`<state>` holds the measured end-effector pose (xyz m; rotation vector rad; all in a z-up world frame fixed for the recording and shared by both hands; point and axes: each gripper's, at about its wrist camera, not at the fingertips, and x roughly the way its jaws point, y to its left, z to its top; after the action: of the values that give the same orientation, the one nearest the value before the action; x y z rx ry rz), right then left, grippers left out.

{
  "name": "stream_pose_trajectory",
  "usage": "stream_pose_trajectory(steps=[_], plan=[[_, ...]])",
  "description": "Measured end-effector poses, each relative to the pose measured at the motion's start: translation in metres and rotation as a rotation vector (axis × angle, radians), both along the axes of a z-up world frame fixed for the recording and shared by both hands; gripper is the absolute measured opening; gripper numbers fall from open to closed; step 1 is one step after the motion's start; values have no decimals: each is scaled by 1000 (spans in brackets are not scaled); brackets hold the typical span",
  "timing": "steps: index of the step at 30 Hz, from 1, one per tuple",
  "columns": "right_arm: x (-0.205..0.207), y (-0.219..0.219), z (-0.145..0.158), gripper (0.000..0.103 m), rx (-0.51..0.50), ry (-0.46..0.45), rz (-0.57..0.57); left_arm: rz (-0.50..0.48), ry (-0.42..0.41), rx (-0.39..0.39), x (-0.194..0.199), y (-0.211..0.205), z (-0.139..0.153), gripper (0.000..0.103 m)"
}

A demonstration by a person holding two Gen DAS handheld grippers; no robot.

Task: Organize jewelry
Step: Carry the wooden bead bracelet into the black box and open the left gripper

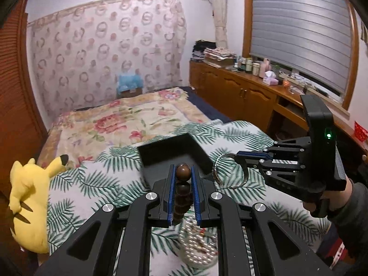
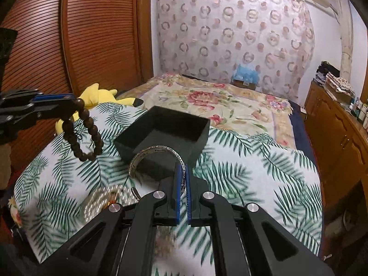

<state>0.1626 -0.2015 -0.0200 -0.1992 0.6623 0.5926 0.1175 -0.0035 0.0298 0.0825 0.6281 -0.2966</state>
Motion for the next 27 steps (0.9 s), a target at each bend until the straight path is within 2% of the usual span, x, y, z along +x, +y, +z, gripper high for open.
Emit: stream_pose_trajectory(steps=[7, 12, 22, 27], plan=[[43, 26, -2, 5, 3, 16, -20, 45, 13, 8, 21, 13, -1, 12], [56, 34, -8, 8, 36, 44, -1, 57, 10, 18, 32, 13, 2, 12], [33, 3, -12, 8, 59, 41, -19, 48, 7, 5, 49, 2, 4, 12], [14, -14, -11, 9, 67, 27, -13, 49, 19, 26, 67, -9, -1, 12]])
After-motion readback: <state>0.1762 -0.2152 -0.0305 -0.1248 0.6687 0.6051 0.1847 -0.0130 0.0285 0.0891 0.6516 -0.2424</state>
